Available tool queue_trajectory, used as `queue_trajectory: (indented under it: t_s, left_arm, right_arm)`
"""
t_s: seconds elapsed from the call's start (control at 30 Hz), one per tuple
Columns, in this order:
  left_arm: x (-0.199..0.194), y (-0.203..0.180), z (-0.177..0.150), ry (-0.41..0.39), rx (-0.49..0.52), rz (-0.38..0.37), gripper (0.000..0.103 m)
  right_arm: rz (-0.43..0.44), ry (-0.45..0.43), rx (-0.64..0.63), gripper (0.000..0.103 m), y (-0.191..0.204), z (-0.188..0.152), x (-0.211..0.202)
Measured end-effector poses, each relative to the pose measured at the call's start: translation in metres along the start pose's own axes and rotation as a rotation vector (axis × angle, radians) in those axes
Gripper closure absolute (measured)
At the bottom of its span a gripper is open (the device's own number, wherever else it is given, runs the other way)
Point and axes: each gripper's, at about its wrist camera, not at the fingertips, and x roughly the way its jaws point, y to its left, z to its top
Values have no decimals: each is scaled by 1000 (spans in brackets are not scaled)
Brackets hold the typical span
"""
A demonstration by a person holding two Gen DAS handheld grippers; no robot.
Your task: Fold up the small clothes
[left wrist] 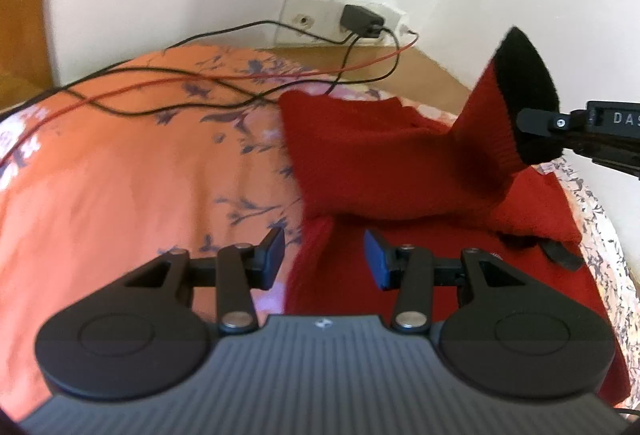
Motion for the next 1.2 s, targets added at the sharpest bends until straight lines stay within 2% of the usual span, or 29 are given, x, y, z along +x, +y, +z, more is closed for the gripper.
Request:
queue_trajectory:
  t_s: [0.23, 0.5, 0.7, 1.0, 1.2]
  left_arm:
    - [12, -29, 16, -30, 49, -44, 57]
    - [29, -53, 29, -63, 81, -105, 57]
    - [47, -56, 33, -59, 77, -85, 57]
    - [78, -54, 26, -33, 84, 15, 57]
    - [89, -54, 24, -15, 90, 37, 57]
  right_arm:
    - [-58, -75, 46, 94, -50, 20, -35]
    - [-148, -93, 93, 94, -114, 23, -53]
    - [-202, -41, 171, 94, -164, 6, -47]
    - [-270, 80, 256, 93, -208, -35, 2]
    - [-291, 110, 324, 91, -226, -49, 16]
